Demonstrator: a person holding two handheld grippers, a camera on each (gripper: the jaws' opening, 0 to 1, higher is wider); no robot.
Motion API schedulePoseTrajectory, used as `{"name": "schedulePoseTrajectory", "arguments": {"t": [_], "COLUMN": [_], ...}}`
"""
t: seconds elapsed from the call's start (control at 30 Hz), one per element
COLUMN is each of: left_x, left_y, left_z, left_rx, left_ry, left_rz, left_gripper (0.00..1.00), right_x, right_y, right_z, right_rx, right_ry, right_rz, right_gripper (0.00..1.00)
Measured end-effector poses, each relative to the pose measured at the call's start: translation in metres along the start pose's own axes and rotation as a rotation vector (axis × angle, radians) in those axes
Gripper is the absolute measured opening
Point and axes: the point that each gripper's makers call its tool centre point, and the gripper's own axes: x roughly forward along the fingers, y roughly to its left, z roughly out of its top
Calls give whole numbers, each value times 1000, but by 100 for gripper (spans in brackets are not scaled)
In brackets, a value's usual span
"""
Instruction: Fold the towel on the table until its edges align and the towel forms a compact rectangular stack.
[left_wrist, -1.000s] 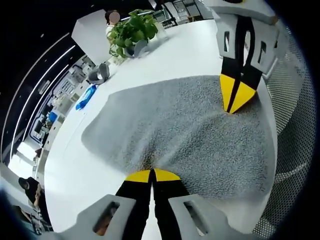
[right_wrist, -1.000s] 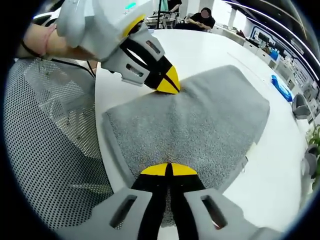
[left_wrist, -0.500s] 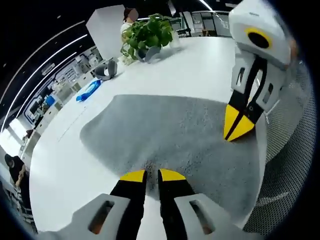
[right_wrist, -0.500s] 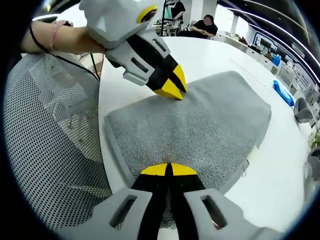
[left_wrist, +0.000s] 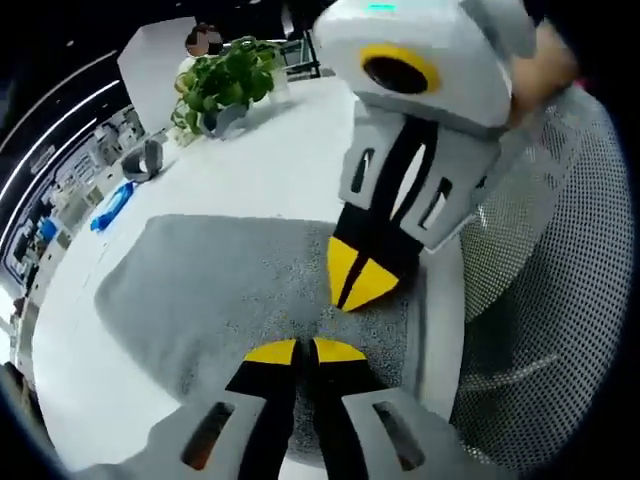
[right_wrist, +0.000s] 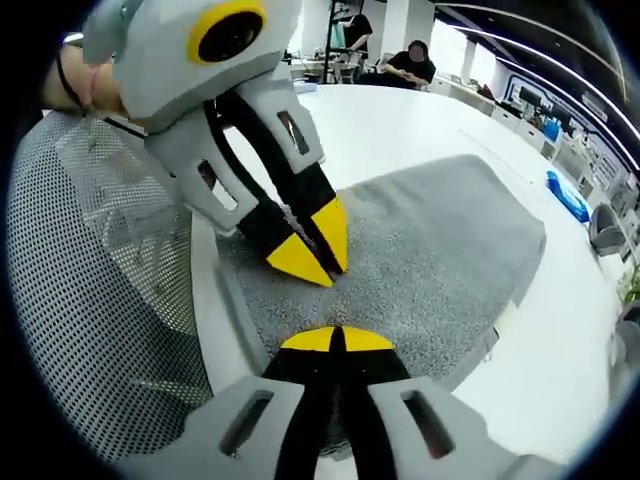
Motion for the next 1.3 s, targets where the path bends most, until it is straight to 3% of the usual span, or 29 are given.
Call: {"name": "schedulePoseTrajectory", "arguments": {"t": [0.1, 0.17, 0.43, 0.73, 0.83, 0.97, 1.07, 1.1, 1.13, 1.23, 1.3], "left_x": [2, 3, 7, 8, 7, 7, 8, 8, 7, 7, 7], "left_y": [-1, 1, 13, 26, 29, 29, 29, 29, 29, 29, 29], "left_z": [1, 2, 0, -3, -4, -5, -5, -5, -5, -5, -5], "left_rx": [58, 116, 104, 43, -26, -37, -44, -48, -52, -53, -56], "left_ry": [4, 6, 7, 0, -14, -23, -22, -21, -22, -22, -24], "left_rz": [23, 42, 119, 159, 160, 159, 157, 156, 156, 155, 153], "left_gripper": [2, 1, 1, 1, 1, 1, 1, 1, 1, 1, 1], "right_x": [0, -1, -15, -23, -24, -23, -22, -21, -23, -23, -21], "right_y": [1, 1, 0, 0, 0, 2, 10, 12, 11, -4, -1], "right_z": [0, 2, 6, -13, -18, -22, -30, -24, -27, -29, -30], "right_rx": [-46, -180, -148, -224, -233, -311, -354, -377, -357, -411, -371], "right_ry": [9, 25, 2, 78, 93, 123, 161, 127, 142, 170, 161], "right_rz": [2, 23, 35, 31, 36, 34, 77, 75, 66, 1, 21], "right_gripper": [0, 0, 8, 10, 11, 13, 20, 20, 20, 10, 9]}}
